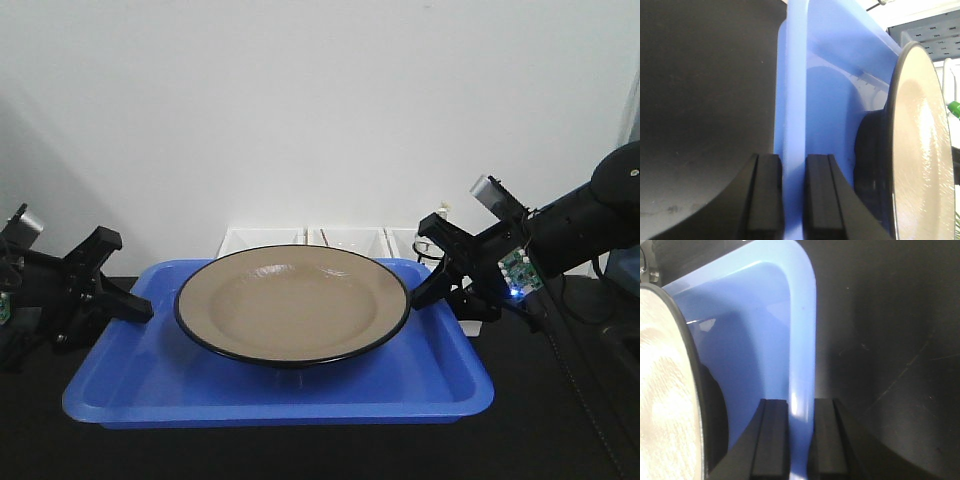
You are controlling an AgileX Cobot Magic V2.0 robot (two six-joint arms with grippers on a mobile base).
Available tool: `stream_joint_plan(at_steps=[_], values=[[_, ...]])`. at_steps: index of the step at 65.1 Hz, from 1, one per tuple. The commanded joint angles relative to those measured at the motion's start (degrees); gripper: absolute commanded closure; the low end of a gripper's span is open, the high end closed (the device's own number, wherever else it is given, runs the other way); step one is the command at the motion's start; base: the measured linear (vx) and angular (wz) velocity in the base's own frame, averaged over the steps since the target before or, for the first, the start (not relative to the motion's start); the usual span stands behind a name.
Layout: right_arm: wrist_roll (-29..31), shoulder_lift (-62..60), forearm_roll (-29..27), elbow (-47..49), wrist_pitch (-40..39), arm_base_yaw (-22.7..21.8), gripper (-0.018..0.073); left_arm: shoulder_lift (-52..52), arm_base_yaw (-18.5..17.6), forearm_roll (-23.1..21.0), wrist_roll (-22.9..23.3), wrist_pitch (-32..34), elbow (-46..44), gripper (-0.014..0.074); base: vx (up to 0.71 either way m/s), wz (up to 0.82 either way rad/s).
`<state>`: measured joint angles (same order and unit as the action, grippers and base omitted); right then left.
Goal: Place disk in tray to left cabinet
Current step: 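Hold the tray level with both grippers while the base turns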
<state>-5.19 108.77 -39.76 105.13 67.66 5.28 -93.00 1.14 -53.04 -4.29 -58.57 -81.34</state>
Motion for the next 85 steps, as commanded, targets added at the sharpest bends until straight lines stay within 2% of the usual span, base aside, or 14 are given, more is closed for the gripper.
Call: stream_joint_plan(at_steps=[1,58,85], values=[[-0.09,-3.50,-12.78,2.08,-0.18,1.34,0.0565,3.47,-1.53,-13.39,1.99,-2.87,-2.40,0.0597,0.00,0.00],[-0.09,-3.50,-12.78,2.08,-0.18,1.34,0.0565,3.47,-1.53,-13.45,1.99,-2.81,-2.40,0.0597,-0.01,0.00],[-0.09,-3.50,-12.78,2.08,-0.18,1.34,0.0565,3.47,-1.53,-13.45,1.99,-2.68,-2.40,0.0597,-0.14,0.02]])
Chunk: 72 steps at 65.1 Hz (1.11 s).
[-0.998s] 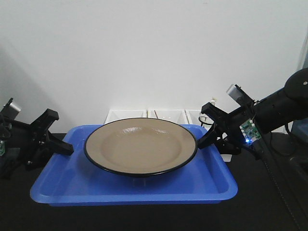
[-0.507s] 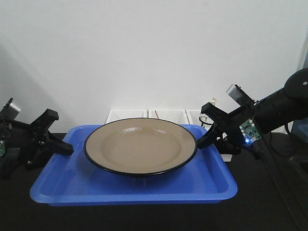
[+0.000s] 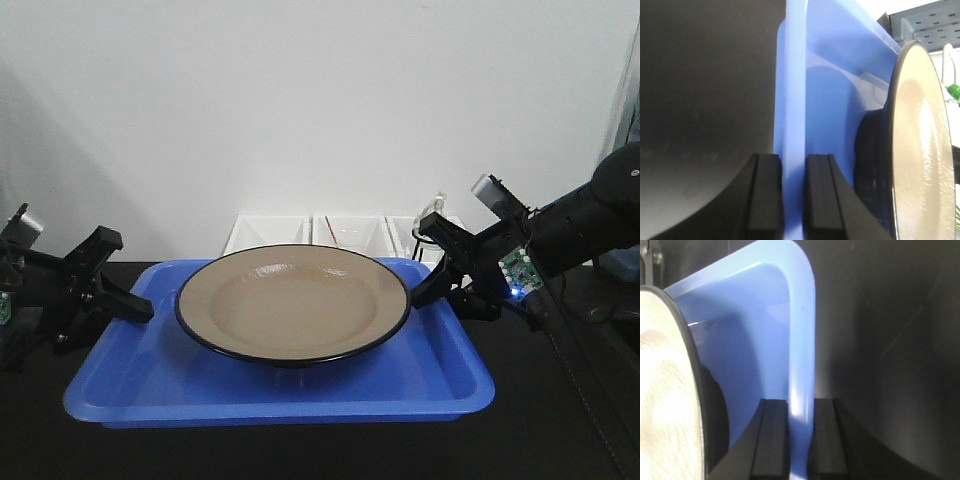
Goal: Place disk in tray to left cabinet
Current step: 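Hold the tray level with both grippers while the base turns, then hold the tray with both grippers while driving across the room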
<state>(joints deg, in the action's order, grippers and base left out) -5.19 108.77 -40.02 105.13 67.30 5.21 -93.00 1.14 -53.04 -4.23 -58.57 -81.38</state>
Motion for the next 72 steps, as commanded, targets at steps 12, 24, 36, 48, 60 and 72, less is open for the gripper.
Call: stream_joint_plan(at_steps=[12,24,36,48,60,72], values=[[-0.09,-3.50,-12.52,2.08,0.23,1.41,0.0565,3.47,-1.53,-13.45,1.94,-2.68,-2.36,0.0597,-0.18,0.19],[-0.09,-3.50,-12.52,2.08,0.23,1.41,0.0565,3.47,-1.53,-13.45,1.94,-2.68,-2.36,0.0597,-0.18,0.35],[-0.09,-3.50,-12.52,2.08,0.23,1.41,0.0565,3.47,-1.53,-13.45,1.94,-2.68,-2.36,0.0597,-0.17,0.42],[-0.09,-3.50,-12.52,2.08,0.23,1.41,0.0565,3.47,-1.53,-13.45,1.94,-2.68,-2.36,0.0597,-0.15,0.51],[-0.09,-3.50,-12.52,2.08,0.25,1.41,0.0565,3.47,-1.53,-13.45,1.94,-2.68,-2.36,0.0597,-0.12,0.60],[-0.09,-3.50,-12.52,2.08,0.25,1.41,0.0565,3.47,-1.53,-13.45,1.94,-2.68,-2.36,0.0597,-0.10,0.62]])
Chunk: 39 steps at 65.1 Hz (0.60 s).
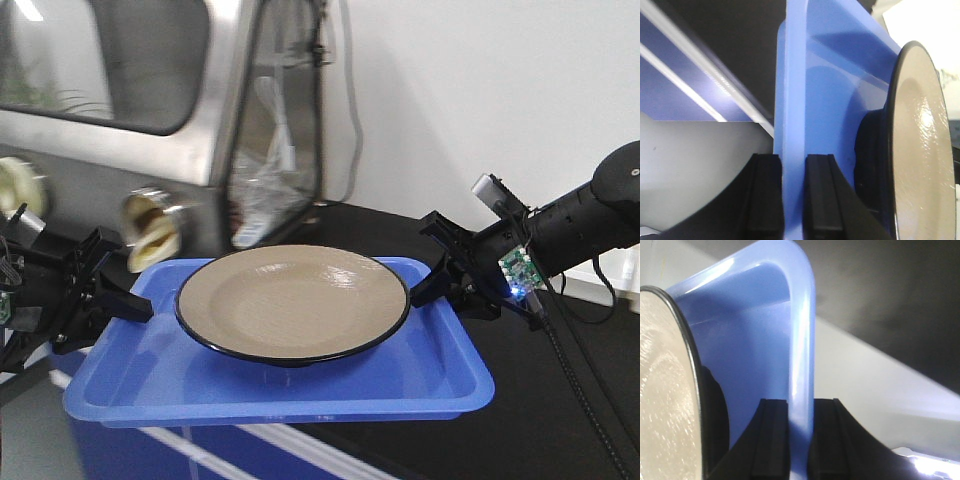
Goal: Place disk in tray to left cabinet
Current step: 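Hold the tray with both grippers while driving across the room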
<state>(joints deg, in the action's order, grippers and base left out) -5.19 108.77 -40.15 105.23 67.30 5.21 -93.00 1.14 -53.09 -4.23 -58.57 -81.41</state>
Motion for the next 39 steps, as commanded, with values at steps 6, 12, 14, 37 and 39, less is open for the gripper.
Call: stream_joint_plan(at_steps=[6,12,14,37,39], values=[[-0.09,-3.50,-12.39,1.99,0.25,1.41,0.0565,3.47,-1.53,-13.40,1.94,-2.68,-2.34,0.0597,-0.09,0.64],[-0.09,-3.50,-12.39,1.99,0.25,1.41,0.0565,3.47,-1.53,-13.40,1.94,-2.68,-2.34,0.0597,-0.08,0.66],[-0.09,-3.50,-12.39,1.99,0.25,1.41,0.0565,3.47,-1.53,-13.40,1.94,-2.68,-2.34,0.0597,-0.07,0.68],[-0.09,-3.50,-12.39,1.99,0.62,1.41,0.0565,3.47,-1.53,-13.40,1.94,-2.68,-2.34,0.0597,-0.03,0.77],[-0.09,-3.50,-12.39,1.99,0.62,1.41,0.0565,3.47,-1.53,-13.40,1.94,-2.68,-2.34,0.0597,0.01,0.84]])
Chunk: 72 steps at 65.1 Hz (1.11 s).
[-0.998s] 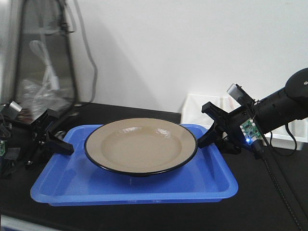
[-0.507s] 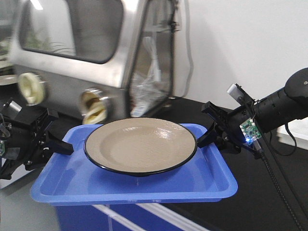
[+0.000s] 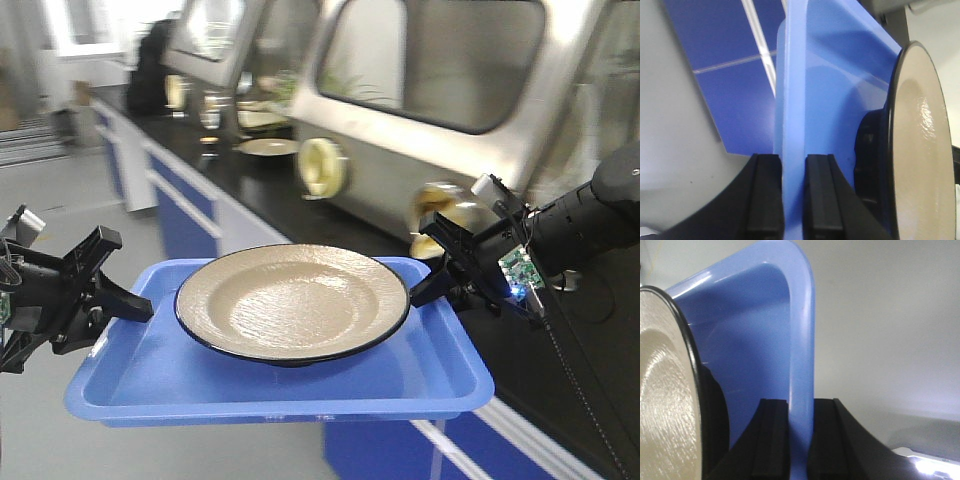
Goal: Place disk in tray to left cabinet
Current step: 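Hold the tray with both grippers while driving across the room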
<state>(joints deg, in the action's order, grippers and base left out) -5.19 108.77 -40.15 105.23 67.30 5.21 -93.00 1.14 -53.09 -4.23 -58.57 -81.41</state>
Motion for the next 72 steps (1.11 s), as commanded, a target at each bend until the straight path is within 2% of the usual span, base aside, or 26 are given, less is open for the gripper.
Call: stream_joint_plan(at_steps=[1,37,72], values=[[-0.09,-3.50,-12.39,1.99,0.62,1.41,0.0565,3.47,-1.53,-13.40,1.94,-2.68,-2.34,0.0597,0.02,0.85],[-0.09,-3.50,-12.39,1.99,0.62,1.41,0.0565,3.47,-1.53,-13.40,1.94,-3.14,-2.34,0.0597,0.08,0.75],[-0.09,-3.50,-12.39,1.99,1.68,1.41,0.0565,3.47,-1.53,-13.40,1.94,-3.69,-2.34,0.0597,0.27,0.25]])
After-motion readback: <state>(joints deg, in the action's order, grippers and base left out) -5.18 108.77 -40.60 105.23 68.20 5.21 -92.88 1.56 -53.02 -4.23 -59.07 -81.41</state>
